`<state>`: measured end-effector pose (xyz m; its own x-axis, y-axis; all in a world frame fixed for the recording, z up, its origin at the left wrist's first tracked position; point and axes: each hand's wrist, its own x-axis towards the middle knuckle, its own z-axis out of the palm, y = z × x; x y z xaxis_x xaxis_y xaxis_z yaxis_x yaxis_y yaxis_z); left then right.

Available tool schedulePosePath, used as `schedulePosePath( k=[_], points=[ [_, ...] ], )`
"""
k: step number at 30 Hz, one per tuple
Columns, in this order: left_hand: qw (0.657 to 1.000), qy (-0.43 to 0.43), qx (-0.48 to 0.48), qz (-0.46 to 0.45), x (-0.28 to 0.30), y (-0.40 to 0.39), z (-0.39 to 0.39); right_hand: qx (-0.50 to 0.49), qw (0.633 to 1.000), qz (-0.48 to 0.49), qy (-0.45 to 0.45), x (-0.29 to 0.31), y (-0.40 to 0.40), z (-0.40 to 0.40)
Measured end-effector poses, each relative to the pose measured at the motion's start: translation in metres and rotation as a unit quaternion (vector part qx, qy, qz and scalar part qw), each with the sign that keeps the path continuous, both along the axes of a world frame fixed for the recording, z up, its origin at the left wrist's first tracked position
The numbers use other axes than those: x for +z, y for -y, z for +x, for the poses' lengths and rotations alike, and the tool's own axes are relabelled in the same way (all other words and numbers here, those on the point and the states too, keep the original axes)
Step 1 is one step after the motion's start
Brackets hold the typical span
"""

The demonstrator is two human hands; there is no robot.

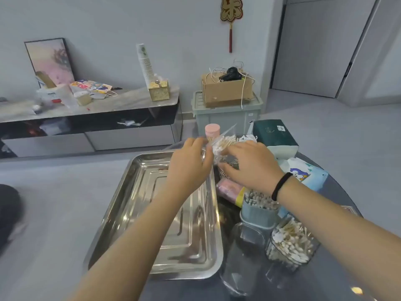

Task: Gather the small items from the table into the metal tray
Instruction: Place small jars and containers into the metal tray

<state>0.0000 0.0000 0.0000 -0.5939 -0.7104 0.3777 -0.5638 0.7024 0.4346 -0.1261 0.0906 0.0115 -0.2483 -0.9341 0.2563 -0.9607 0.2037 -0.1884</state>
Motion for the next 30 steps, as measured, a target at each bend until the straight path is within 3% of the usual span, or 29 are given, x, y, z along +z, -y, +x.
schedulePosePath(
  k=[7,14,21,27,30],
  points=[
    [0.992,0.099,-0.067,0.047,-0.015,-0.028,0.0,-0.001,0.997,0.072,-0.005,-0.012,-0.041,-0.011],
    [0.973,0.163,-0.116,0.116,-0.032,-0.055,0.01,-0.007,0.992,0.093,0.089,-0.021,-0.085,0.0],
    [0.975,0.154,-0.127,0.1,-0.04,-0.055,0.007,-0.017,0.976,0.151,0.154,-0.007,-0.08,-0.002],
    [0.944,0.283,-0.17,0.002,-0.037,-0.042,-0.019,-0.035,0.97,0.17,0.173,-0.001,-0.077,-0.004],
    [0.934,0.303,-0.188,-0.004,-0.037,-0.032,-0.031,-0.045,0.966,0.177,0.181,0.001,-0.075,-0.008]
  ],
)
